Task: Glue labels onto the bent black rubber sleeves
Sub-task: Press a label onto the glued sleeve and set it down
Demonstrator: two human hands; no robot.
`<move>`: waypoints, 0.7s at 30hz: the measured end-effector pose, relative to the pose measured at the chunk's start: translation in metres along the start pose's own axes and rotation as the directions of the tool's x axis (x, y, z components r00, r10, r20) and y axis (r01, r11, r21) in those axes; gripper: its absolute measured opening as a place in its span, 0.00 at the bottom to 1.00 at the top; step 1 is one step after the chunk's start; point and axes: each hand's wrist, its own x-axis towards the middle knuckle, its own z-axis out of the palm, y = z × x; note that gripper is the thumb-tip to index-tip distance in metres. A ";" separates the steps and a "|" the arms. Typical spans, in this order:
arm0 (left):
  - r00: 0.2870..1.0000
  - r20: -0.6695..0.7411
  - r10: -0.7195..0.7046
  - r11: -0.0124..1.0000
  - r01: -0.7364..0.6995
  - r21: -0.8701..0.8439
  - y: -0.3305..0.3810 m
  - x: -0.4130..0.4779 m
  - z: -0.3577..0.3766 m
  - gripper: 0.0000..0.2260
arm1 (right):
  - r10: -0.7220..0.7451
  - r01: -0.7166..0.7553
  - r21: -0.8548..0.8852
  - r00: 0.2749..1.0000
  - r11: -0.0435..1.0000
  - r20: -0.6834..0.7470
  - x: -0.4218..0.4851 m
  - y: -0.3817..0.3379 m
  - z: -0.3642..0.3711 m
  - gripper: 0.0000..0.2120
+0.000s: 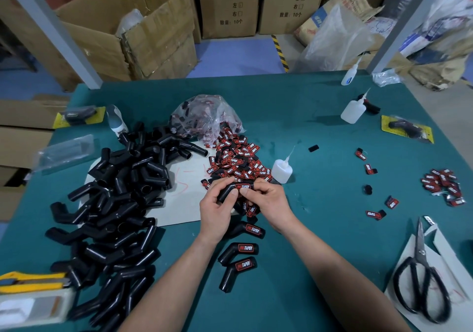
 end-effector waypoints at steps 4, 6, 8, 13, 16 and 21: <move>1.000 0.022 0.011 1.000 -0.011 -0.010 0.003 -0.002 0.000 0.15 | -0.035 0.034 -0.028 0.999 0.999 -0.010 -0.001 -0.003 0.002 0.19; 0.999 0.028 0.023 1.000 -0.022 -0.020 0.005 -0.003 0.001 0.13 | -0.058 0.057 -0.040 0.998 0.998 -0.008 -0.001 -0.004 0.003 0.20; 0.999 0.030 0.031 0.999 -0.031 -0.023 0.005 -0.003 0.001 0.13 | -0.068 0.067 -0.046 0.998 0.997 -0.012 -0.001 -0.003 0.003 0.20; 0.998 0.031 0.046 0.999 -0.046 0.016 0.003 -0.003 0.002 0.14 | -0.053 0.053 -0.021 0.998 0.998 -0.016 0.001 0.002 0.001 0.13; 0.998 0.042 0.053 0.998 -0.055 0.029 0.001 -0.003 0.002 0.14 | -0.016 0.016 0.032 1.000 0.999 -0.011 0.001 0.003 0.001 0.05; 0.996 0.060 0.062 0.997 -0.065 0.043 -0.002 -0.003 0.001 0.14 | -0.019 0.020 0.040 1.000 0.999 -0.009 0.001 0.003 0.000 0.03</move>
